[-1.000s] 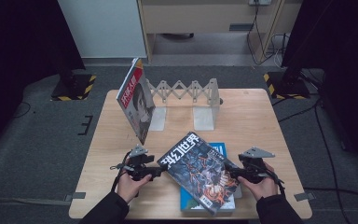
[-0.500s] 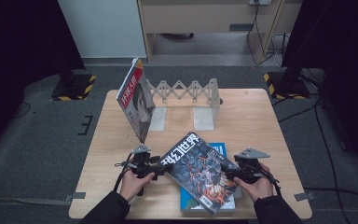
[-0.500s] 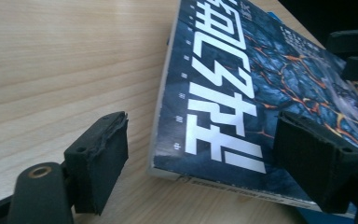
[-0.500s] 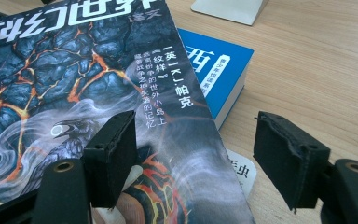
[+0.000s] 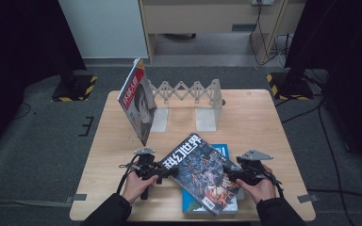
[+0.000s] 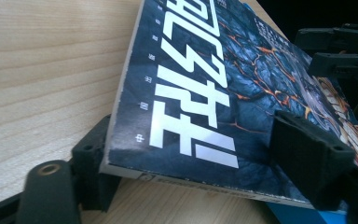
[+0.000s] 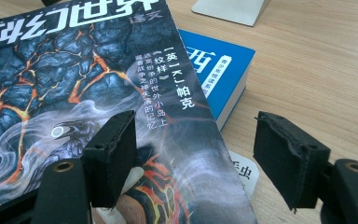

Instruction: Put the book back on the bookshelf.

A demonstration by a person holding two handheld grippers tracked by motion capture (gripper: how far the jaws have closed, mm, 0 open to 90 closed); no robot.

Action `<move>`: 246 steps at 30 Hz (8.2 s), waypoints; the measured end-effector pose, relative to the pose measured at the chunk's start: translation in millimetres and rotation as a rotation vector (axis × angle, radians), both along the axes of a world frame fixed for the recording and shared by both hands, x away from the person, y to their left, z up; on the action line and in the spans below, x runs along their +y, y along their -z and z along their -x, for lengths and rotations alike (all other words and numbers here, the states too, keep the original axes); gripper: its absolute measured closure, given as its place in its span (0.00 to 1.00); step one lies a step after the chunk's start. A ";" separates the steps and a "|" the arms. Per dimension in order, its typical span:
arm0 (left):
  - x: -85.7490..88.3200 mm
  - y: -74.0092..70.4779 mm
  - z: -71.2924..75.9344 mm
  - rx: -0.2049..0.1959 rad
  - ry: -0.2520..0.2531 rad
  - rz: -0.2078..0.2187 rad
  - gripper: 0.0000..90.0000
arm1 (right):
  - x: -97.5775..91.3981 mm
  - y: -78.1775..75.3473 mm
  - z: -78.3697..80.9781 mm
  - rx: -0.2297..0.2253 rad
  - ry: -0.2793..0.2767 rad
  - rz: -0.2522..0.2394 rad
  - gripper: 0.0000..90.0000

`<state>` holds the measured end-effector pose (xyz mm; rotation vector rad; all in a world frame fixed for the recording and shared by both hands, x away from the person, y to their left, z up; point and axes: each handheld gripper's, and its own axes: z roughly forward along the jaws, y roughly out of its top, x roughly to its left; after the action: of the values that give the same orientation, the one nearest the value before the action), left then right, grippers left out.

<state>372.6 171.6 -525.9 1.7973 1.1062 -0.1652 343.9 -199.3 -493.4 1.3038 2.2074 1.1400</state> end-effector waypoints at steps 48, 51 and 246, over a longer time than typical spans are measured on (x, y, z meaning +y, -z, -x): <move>-2.3 -59.9 -9.5 0.110 -0.024 0.125 0.78 | -38.3 0.2 -10.4 -0.032 0.138 -0.002 0.28; 1.1 -64.8 -9.3 0.118 -0.038 0.135 0.79 | -46.5 1.2 -12.2 -0.030 0.165 0.005 0.28; 51.9 -192.4 -55.0 -0.289 -0.517 -0.334 0.89 | -82.5 46.0 -34.7 0.053 0.258 0.135 0.04</move>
<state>427.7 223.6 -333.5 1.6831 1.3988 0.5997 378.6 -281.9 -539.4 1.5213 2.0379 0.8551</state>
